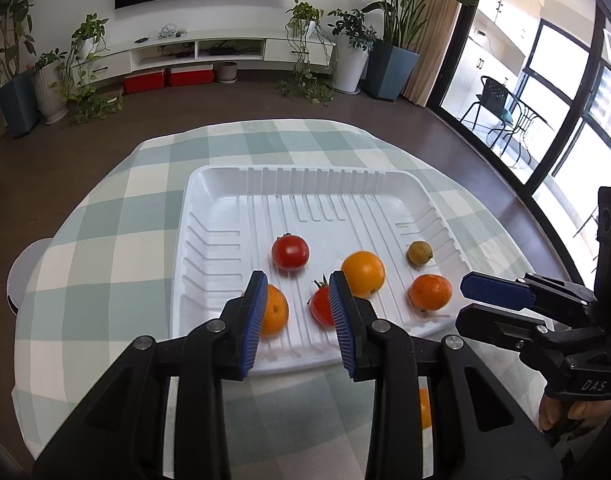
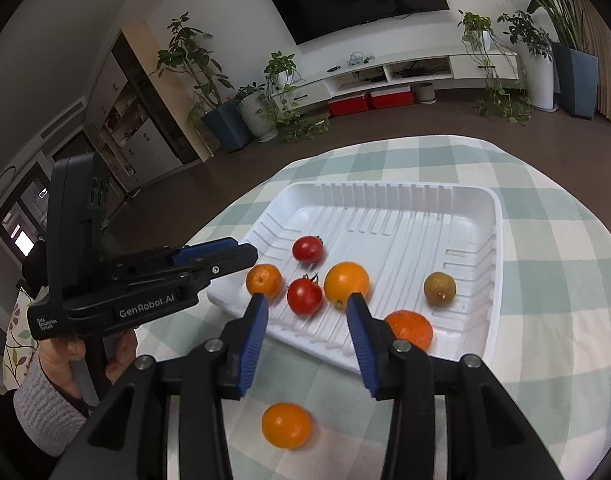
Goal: Organize fruits
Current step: 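Move the left gripper to an orange on the cloth while the right gripper moves to a brown kiwi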
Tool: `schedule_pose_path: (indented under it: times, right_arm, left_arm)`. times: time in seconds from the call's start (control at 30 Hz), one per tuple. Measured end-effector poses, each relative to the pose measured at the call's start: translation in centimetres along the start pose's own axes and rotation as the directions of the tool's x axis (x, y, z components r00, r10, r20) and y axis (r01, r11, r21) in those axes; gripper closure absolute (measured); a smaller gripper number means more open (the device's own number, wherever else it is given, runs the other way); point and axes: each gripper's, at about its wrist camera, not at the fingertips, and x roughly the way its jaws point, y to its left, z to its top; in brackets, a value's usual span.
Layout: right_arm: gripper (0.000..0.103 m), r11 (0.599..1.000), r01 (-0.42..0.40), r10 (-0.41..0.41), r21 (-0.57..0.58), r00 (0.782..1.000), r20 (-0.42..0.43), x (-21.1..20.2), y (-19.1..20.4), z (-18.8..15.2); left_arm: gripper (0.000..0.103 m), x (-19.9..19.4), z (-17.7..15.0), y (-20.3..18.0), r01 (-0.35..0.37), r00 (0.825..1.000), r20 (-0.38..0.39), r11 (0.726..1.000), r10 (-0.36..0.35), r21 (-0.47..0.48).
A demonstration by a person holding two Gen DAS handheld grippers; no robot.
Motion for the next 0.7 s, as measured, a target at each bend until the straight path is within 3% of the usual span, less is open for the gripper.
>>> schedule_pose_path:
  times: [0.33, 0.7]
  right_arm:
    - [0.054, 1.0, -0.005, 0.004, -0.019, 1.0, -0.013, -3.2, 2.5, -5.5]
    - [0.054, 0.999, 0.003, -0.007, -0.035, 0.995, -0.102, -3.4, 4.3, -12.1]
  left_arm:
    - [0.073, -4.0, -5.6, -3.0, 0.023, 1.0, -0.01, 0.999, -0.022, 0.046]
    - [0.073, -5.5, -10.3, -6.0, 0.077, 0.996, -0.038, 0.995, -0.075, 0.058]
